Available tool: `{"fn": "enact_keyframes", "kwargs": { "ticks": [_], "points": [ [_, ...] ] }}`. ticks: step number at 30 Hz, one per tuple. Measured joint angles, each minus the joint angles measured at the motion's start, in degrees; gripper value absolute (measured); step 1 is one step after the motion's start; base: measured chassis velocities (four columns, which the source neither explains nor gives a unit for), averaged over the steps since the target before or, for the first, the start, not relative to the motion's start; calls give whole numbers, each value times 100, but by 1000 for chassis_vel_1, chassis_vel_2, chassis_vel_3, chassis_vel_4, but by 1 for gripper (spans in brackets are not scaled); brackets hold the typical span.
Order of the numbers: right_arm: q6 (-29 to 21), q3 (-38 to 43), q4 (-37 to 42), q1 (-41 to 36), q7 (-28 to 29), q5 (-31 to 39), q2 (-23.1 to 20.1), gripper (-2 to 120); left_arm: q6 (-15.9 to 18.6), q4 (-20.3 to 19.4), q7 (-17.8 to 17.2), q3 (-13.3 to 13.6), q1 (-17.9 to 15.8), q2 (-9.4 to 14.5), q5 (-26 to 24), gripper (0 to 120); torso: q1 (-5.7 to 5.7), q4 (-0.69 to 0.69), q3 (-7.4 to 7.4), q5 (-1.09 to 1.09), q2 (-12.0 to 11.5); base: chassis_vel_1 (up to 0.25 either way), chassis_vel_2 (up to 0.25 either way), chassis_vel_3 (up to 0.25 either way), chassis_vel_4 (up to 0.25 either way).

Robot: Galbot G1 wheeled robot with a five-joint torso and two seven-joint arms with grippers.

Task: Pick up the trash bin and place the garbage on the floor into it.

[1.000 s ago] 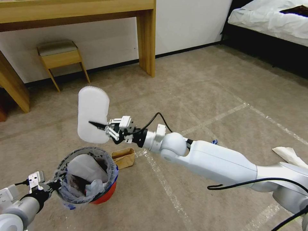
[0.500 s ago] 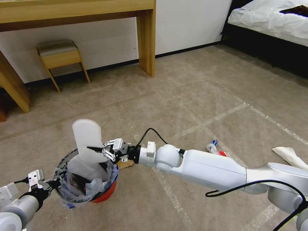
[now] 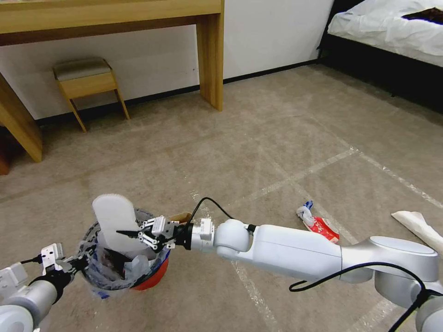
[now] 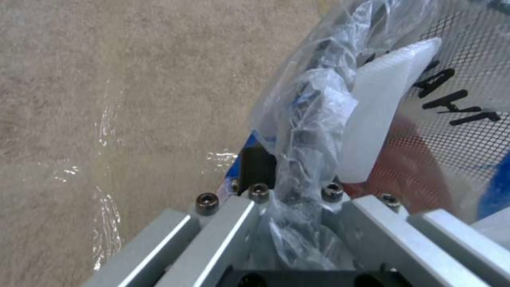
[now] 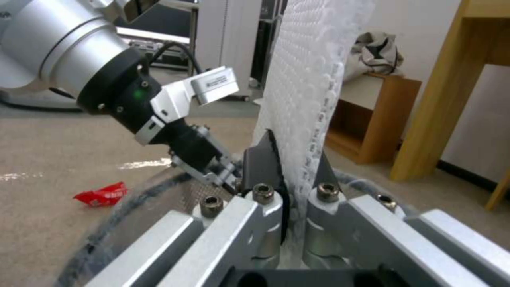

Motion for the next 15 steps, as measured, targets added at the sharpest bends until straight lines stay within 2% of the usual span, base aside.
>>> {"fn": "enact_keyframes", "kwargs": {
  "ticks": [15],
  "points": [
    [25,-78,-463,-159,-35,-103,255,0,-1,-59,9,10,30,-46,10,1,0,0,0,0,0,0,0,0,0]
  ]
}}
